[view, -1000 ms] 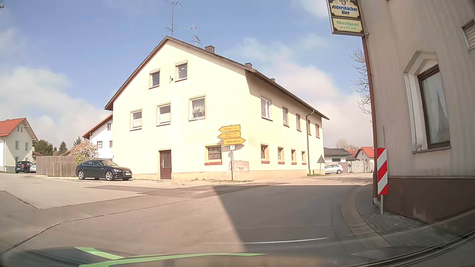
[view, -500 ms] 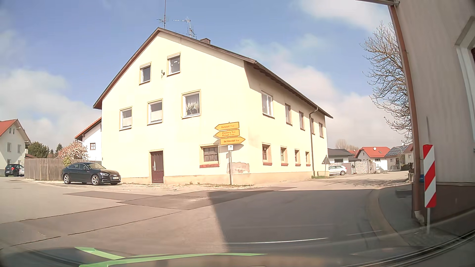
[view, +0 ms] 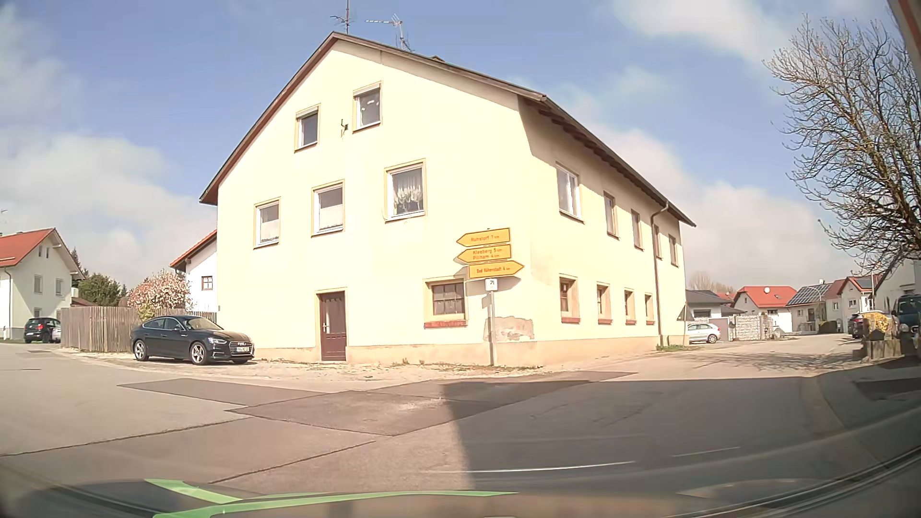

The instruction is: Follow the waypoints while adhering to traffic rules and regulations

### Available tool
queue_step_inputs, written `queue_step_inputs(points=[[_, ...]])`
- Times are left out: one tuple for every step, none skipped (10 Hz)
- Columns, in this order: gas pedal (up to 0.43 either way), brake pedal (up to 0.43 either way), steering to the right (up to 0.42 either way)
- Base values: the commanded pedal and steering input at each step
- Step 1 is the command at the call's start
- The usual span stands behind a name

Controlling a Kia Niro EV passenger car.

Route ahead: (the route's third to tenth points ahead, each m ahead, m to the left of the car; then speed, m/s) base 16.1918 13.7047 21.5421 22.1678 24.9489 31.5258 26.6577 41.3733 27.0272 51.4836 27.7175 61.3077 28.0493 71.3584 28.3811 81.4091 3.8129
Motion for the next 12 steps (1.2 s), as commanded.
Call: queue_step_inputs(points=[[0.319, 0.000, -0.264], [0.319, 0.000, -0.283], [0.319, 0.000, -0.304], [0.319, 0.000, -0.316], [0.319, 0.000, -0.325], [0.299, 0.000, -0.333], [0.299, 0.000, -0.344], [0.299, 0.000, -0.358], [0.299, 0.000, -0.370], [0.299, 0.000, -0.376], [0.299, 0.000, -0.381], [0.299, 0.000, -0.381]])
